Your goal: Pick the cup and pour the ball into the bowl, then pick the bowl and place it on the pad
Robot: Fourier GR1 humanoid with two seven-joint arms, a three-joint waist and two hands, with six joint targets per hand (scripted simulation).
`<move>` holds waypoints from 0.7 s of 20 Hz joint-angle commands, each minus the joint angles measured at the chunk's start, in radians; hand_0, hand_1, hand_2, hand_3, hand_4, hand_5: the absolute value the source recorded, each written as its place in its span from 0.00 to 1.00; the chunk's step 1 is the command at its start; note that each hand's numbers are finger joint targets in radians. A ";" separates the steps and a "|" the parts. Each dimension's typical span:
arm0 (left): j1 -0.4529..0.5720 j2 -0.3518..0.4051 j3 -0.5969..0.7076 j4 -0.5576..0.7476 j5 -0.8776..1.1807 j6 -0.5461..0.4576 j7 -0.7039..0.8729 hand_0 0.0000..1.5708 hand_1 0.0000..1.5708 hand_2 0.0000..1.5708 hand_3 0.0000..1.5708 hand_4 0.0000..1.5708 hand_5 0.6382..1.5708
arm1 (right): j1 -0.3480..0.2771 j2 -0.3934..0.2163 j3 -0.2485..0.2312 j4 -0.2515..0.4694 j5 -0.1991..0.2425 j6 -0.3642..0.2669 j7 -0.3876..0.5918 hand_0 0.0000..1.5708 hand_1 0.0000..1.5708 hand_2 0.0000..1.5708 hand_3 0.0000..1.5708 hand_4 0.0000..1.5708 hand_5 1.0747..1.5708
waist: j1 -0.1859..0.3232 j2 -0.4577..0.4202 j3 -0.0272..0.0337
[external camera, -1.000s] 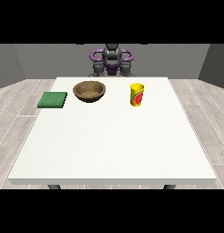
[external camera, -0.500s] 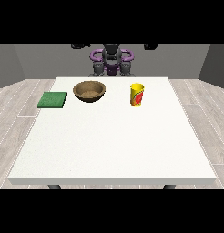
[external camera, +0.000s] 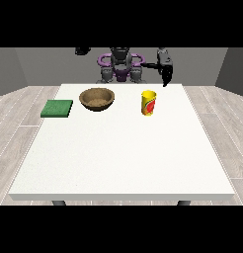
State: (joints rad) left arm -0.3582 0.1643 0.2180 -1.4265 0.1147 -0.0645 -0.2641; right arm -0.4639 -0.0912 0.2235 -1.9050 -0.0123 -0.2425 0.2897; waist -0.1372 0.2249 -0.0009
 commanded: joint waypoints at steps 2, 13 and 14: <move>-0.030 -0.004 0.021 0.222 -0.008 -0.031 -0.171 0.00 0.00 0.00 0.00 0.00 0.82 | 0.016 0.031 0.027 -0.012 0.071 -0.031 0.001 0.00 0.00 0.00 0.00 0.00 0.99 | 0.006 0.012 0.0000; -0.060 -0.020 0.019 0.519 -0.048 -0.019 -0.326 0.00 0.00 0.00 0.00 0.00 0.86 | 0.089 -0.053 -0.157 -0.062 -0.113 0.123 0.052 0.00 0.00 0.00 0.00 0.00 0.99 | -0.006 -0.069 0.0004; -0.056 0.014 0.058 0.559 -0.037 -0.036 -0.406 0.00 0.00 0.00 0.00 0.00 0.85 | 0.112 -0.077 -0.166 -0.102 -0.132 0.160 0.015 0.00 0.00 0.00 0.00 0.00 0.99 | -0.045 -0.021 0.0003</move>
State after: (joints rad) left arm -0.3971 0.1700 0.2532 -0.9791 0.0807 -0.1013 -0.5777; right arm -0.3760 -0.1419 0.0939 -1.9672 -0.1063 -0.1258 0.2970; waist -0.1568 0.1941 -0.0004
